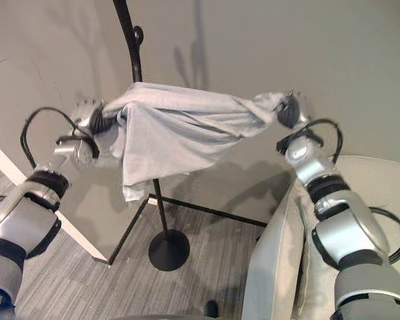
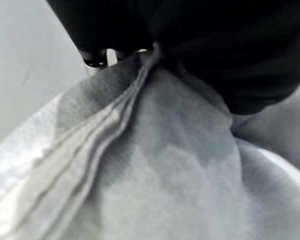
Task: Hang the clothes on the sofa on the clothes rack.
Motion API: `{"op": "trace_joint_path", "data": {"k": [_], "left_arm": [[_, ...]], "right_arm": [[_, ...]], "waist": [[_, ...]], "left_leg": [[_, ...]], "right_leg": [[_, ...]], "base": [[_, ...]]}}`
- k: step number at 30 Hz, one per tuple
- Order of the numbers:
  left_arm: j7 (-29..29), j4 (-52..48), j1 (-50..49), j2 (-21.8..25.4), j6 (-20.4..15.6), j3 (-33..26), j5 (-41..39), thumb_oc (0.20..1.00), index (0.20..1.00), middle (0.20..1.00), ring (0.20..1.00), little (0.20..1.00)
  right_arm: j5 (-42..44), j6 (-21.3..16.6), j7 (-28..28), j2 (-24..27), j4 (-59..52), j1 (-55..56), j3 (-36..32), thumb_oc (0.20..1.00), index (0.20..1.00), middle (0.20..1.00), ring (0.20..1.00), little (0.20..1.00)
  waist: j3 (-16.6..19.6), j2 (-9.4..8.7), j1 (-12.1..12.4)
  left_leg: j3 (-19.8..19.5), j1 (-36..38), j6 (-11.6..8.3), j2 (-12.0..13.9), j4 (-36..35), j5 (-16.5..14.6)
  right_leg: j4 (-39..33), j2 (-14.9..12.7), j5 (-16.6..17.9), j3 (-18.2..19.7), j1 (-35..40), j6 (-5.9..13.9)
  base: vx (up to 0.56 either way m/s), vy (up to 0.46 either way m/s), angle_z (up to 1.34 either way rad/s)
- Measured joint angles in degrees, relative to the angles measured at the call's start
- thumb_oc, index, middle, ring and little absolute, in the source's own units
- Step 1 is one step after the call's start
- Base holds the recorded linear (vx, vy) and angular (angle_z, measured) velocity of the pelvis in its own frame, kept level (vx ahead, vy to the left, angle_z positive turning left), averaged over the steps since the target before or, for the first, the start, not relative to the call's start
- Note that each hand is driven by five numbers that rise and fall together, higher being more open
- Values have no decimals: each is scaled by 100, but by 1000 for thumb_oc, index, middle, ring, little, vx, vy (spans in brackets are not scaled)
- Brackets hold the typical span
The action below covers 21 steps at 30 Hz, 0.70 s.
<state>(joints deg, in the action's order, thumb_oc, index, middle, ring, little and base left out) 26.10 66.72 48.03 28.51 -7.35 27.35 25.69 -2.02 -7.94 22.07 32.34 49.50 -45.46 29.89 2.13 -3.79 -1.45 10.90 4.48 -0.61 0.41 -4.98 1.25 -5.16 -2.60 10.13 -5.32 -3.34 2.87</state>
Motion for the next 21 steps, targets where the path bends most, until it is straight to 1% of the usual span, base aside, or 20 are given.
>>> {"op": "trace_joint_path", "data": {"k": [1,2,3,4,5,6,7,8,9,10,11,12,13,14,17,19,20,21], "left_arm": [[-18,39,-183,-212,15,-28,-113,200,200,200,200,200],[-46,5,-364,-428,14,-238,-255,200,200,200,200,200],[-118,-59,-685,-852,4,-862,-878,200,200,200,200,200],[-205,45,-763,-1050,27,-926,-1239,200,200,200,200,200],[-277,-12,-883,-1348,27,-1019,-1865,200,200,200,200,200],[-510,-98,-942,-1690,-13,-1105,-2762,200,200,200,200,200],[-676,-488,-1240,-2241,-62,-1344,-3879,200,200,200,200,200],[-851,-1082,-1703,-2695,-177,-1374,-4814,200,200,200,200,200],[-1092,-1267,-1852,-2993,-248,-1259,-5546,200,200,200,200,200],[-1223,-1442,-1890,-3272,-289,-1168,-6288,724,724,724,724,724],[-1313,-1499,-1899,-3353,-283,-1096,-6697,1000,1000,1000,1000,1000],[-1395,-1479,-1891,-3395,-266,-1064,-7012,1000,1000,1000,1000,1000],[-1513,-1384,-1899,-3371,-226,-1037,-7444,1000,1000,1000,1000,1000],[-1556,-1340,-1899,-3274,-181,-1024,-7583,1000,1000,1000,1000,1000],[-1593,-1166,-1899,-3020,-108,-969,-7676,1000,1000,1000,1000,1000],[-1463,-1170,-1939,-2601,-49,-1099,-7670,1000,1000,1000,1000,1000],[-1429,-1278,-1984,-2533,-53,-1242,-7666,1000,1000,1000,1000,1000],[-1373,-1399,-2050,-2400,-68,-1423,-7596,1000,1000,1000,1000,1000]], "right_arm": [[68,11,-54,-172,-9,222,55,200,200,200,200,200],[122,17,-98,-401,-12,424,-3,200,200,200,200,200],[399,42,-149,-874,24,716,-178,200,200,200,200,200],[584,101,-233,-1086,84,825,-124,200,200,200,200,200],[939,106,-275,-1406,124,1011,-194,200,200,200,200,200],[1397,114,-333,-1664,185,1108,-213,200,200,200,200,200],[2069,45,-380,-2304,180,1460,-670,200,200,200,200,200],[2714,-99,-361,-2926,176,1855,-1040,200,200,200,200,200],[3358,-110,-495,-3297,356,2018,-983,200,200,200,200,200],[4060,-170,-566,-3709,586,2120,-1068,780,780,780,780,780],[4436,-119,-618,-3831,656,2118,-900,937,937,937,937,937],[4740,-61,-711,-3836,656,2089,-709,1000,1000,1000,1000,1000],[5144,-38,-813,-3803,640,2071,-620,1000,1000,1000,1000,1000],[5320,-9,-875,-3721,641,2070,-601,1000,1000,1000,1000,1000],[5505,-8,-912,-3487,633,2070,-603,1000,1000,1000,1000,1000],[5492,-13,-871,-2925,554,2062,-639,1000,1000,1000,1000,1000],[5491,-15,-859,-2778,461,2062,-675,1000,1000,1000,1000,1000],[5416,-26,-851,-2557,289,2063,-863,1000,1000,1000,1000,1000]], "waist": [[-2,-12,46],[-3,-22,68],[-3,-21,71],[-10,-11,81],[-13,-6,88],[-22,5,89],[-14,33,116],[3,54,131],[-3,70,184],[-6,66,202],[-5,68,209],[-4,69,224],[5,56,224],[2,45,231],[1,44,245],[-5,35,253],[-5,35,252],[-8,30,252]], "left_leg": [[-4,-14,4,-1,-1,-3],[-17,-10,3,-2,-2,-4],[-26,43,4,-10,0,-2],[-23,71,5,-15,0,-5],[-52,80,12,-4,-36,-7],[-74,71,15,-22,-38,-3],[-104,92,54,-25,-40,-28],[-118,128,57,-16,-39,-31],[-118,129,68,-10,-36,-40],[-141,127,59,-7,-35,-31],[-150,125,41,-4,0,-20],[-154,106,37,-1,6,-17],[-186,78,35,2,9,-17],[-199,68,32,2,10,-15],[-204,66,31,3,8,-13],[-213,63,20,5,0,-4],[-213,64,-1,6,-4,9],[-216,74,-2,6,-31,12]], "right_leg": [[0,-2,-18,-4,16,25],[-1,-10,-35,-14,15,46],[-1,-17,-35,-12,53,46],[-1,-20,-31,-14,88,41],[-3,-52,-67,-26,132,59],[-3,-92,-65,-55,134,62],[-24,-108,-85,-84,170,47],[-29,-99,-102,-106,211,26],[-9,-91,-109,-117,211,15],[-6,-93,-108,-133,205,16],[-3,-88,-91,-146,208,42],[-3,-89,-91,-149,209,42],[-3,-90,-92,-167,212,40],[-3,-91,-92,-174,209,40],[-4,-90,-92,-175,207,40],[-3,-87,-92,-181,206,38],[-3,-86,-92,-181,205,37],[-4,-83,-93,-183,205,36]], "base": [[68,7,1],[52,13,6],[43,13,4],[39,10,6],[35,8,11],[21,0,17],[26,8,13],[7,0,5],[18,-5,6],[8,-17,5],[20,-14,8],[12,-11,8],[4,-10,8],[-6,-8,8],[0,0,0],[0,0,0],[0,0,0],[0,0,0]]}}
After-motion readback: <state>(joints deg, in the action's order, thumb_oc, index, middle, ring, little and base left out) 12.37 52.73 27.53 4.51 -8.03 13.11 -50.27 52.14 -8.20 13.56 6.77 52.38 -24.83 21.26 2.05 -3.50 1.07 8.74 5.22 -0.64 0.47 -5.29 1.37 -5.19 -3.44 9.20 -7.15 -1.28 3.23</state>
